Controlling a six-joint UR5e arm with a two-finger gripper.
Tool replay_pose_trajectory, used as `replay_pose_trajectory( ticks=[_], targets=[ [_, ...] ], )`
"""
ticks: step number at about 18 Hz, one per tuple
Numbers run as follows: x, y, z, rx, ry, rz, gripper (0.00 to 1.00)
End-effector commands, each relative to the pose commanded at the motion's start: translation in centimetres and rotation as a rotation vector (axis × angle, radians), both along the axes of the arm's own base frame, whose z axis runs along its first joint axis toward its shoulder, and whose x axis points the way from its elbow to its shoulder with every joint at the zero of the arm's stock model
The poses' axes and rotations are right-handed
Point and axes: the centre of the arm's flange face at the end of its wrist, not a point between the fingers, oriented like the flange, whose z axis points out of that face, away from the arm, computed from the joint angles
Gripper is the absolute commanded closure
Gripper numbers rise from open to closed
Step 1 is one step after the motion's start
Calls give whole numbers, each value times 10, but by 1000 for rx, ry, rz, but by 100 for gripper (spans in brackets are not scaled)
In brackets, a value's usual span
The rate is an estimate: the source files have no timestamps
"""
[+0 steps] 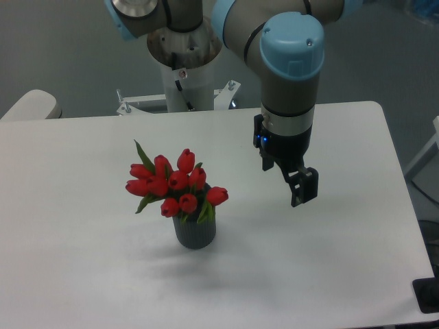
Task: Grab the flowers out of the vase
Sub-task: 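Move the open gripper down toward the red tulip bouquet, then open the gripper wide and swing it toward the tulip stems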
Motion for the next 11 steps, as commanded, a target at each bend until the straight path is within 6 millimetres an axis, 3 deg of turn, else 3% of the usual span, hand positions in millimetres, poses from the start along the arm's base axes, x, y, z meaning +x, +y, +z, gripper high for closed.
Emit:
replay_pose_trajectory(
  ticks=[11],
  targets=[
    [7, 3, 0, 97, -136, 85, 0]
  ],
)
